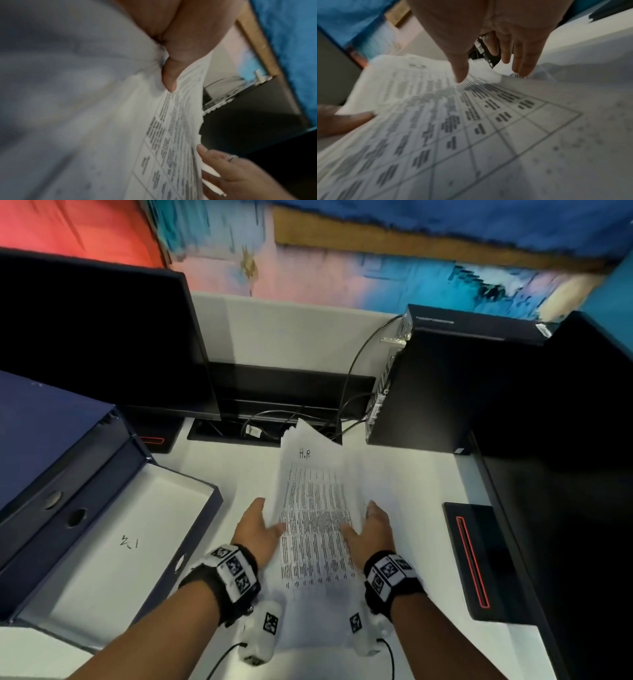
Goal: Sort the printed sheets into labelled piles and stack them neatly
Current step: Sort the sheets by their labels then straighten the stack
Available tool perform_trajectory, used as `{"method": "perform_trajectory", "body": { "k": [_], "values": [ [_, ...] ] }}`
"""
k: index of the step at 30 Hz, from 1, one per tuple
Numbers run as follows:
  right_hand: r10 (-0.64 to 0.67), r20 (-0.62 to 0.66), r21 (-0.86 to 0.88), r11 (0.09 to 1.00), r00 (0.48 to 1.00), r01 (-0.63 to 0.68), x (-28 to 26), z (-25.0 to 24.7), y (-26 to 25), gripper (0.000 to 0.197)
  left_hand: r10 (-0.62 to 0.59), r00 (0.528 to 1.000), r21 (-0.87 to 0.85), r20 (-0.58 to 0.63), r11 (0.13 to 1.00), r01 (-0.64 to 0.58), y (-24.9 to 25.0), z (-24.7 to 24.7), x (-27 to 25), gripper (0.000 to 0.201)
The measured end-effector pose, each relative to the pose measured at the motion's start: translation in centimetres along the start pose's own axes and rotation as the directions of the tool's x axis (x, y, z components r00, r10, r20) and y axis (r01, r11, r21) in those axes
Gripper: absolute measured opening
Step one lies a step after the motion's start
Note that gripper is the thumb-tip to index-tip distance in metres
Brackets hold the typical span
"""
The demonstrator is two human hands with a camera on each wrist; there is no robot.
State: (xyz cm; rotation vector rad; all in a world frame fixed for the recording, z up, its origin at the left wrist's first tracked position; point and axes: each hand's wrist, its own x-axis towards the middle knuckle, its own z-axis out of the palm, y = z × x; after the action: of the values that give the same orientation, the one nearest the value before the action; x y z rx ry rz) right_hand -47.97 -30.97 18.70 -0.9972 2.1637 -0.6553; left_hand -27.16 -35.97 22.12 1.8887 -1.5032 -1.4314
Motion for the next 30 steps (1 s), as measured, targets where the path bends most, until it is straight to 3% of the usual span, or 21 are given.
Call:
{"method": "perform_trajectory", "body": {
  "k": [2,3,5,7,9,11,13,16,19,23,26,28,30],
  "values": [
    [0.017,0.006,0.249,0.968,1.000,-0.018,-0.4,-2.5,-1.6,0.102,0.086,0.994,-0.163,0.072,0.984,-0.073,0.6,-2.0,-0.5,0.071],
    [0.001,0.006,0.382,0.924,1.000,-0.003,-0.7,-3.9,-2.7,0.103,0.145,0.986,-0.249,0.085,0.961,-0.120,1.3,-2.9,-0.9,0.064],
    [-0.082,-0.018,0.568,0.819,0.996,0.078,-1.6,-7.0,-5.3,0.082,0.275,0.959,-0.365,0.063,0.901,-0.234,3.4,-4.5,-2.1,0.042],
    [-0.168,-0.120,0.611,0.764,0.978,0.206,-2.5,-9.9,-8.0,0.050,0.383,0.924,-0.429,-0.017,0.832,-0.352,5.9,-5.9,-3.2,0.033],
    [-0.254,-0.229,0.661,0.668,0.940,0.342,-3.5,-11.8,-9.8,0.033,0.485,0.868,-0.412,-0.112,0.772,-0.484,7.6,-7.0,-3.9,0.032],
    [-0.317,-0.286,0.674,0.605,0.905,0.425,-4.5,-12.6,-10.8,0.033,0.539,0.824,-0.348,-0.174,0.749,-0.564,7.8,-7.3,-4.2,0.043],
    [-0.342,-0.266,0.652,0.625,0.901,0.430,-4.9,-12.0,-11.0,0.036,0.522,0.834,-0.286,-0.179,0.783,-0.552,7.2,-6.8,-4.1,0.059],
    [-0.283,-0.217,0.630,0.690,0.934,0.356,-3.9,-9.8,-9.8,0.040,0.479,0.870,-0.259,-0.118,0.831,-0.492,5.9,-5.5,-3.2,0.052],
    [-0.178,-0.210,0.594,0.758,0.961,0.270,-3.0,-8.0,-8.9,0.058,0.455,0.888,-0.195,-0.063,0.867,-0.458,4.9,-4.5,-2.3,0.045],
    [-0.069,-0.240,0.558,0.806,0.968,0.196,-2.1,-6.5,-7.9,0.053,0.367,0.910,-0.175,-0.195,0.900,-0.400,4.6,-4.4,-1.4,0.025],
    [0.202,-0.195,0.327,0.936,0.960,-0.131,-0.5,-3.7,-5.1,0.085,0.381,0.861,-0.163,-0.336,0.877,-0.452,5.5,-5.8,-1.2,0.016],
    [0.402,-0.127,0.138,0.912,0.907,-0.385,0.1,-1.4,-3.8,0.106,0.407,0.813,-0.135,-0.417,0.856,-0.498,6.6,-7.0,-1.3,0.019],
    [0.443,-0.104,0.009,0.896,0.891,-0.444,0.2,0.7,-3.3,0.123,0.433,0.776,-0.136,-0.458,0.829,-0.543,8.0,-8.2,-1.6,0.024]
  ]
}}
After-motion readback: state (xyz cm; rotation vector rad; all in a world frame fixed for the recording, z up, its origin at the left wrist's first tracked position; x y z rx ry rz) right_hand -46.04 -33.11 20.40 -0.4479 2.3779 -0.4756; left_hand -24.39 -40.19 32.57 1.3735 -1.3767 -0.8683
